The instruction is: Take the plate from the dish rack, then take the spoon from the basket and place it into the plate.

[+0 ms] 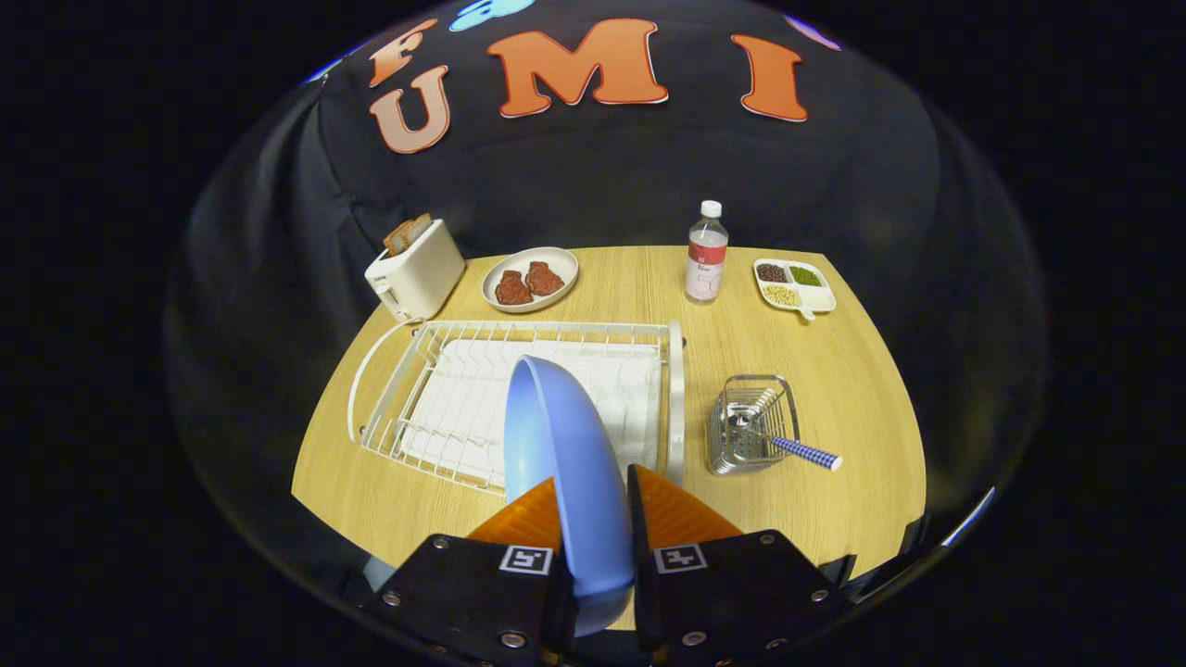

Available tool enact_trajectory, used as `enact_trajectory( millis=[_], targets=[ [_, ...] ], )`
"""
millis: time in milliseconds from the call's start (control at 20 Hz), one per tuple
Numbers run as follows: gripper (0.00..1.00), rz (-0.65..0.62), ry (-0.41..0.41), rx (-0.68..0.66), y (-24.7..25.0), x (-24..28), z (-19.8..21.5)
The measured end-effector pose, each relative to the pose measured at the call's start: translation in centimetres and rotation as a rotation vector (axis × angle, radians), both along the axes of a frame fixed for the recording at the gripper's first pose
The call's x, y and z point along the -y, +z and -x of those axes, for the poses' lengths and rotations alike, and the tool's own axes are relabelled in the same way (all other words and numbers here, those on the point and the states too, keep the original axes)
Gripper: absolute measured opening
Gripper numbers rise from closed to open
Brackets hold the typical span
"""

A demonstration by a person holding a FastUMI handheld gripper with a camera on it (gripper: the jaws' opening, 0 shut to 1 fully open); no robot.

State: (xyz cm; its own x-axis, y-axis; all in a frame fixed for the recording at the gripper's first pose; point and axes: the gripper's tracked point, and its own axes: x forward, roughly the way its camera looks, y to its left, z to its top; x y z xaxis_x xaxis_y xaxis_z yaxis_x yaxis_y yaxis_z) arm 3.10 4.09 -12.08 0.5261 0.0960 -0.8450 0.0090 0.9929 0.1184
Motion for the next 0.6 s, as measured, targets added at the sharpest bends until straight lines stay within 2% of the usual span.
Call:
enact_trajectory(
  millis=[400, 600],
  targets=[
    [0.25, -0.14, -0.002, -0.093, -6.7, -0.8, 7.5],
    [0.25, -0.196, -0.028, -0.114, -9.2, -0.4, 8.8]
  ],
)
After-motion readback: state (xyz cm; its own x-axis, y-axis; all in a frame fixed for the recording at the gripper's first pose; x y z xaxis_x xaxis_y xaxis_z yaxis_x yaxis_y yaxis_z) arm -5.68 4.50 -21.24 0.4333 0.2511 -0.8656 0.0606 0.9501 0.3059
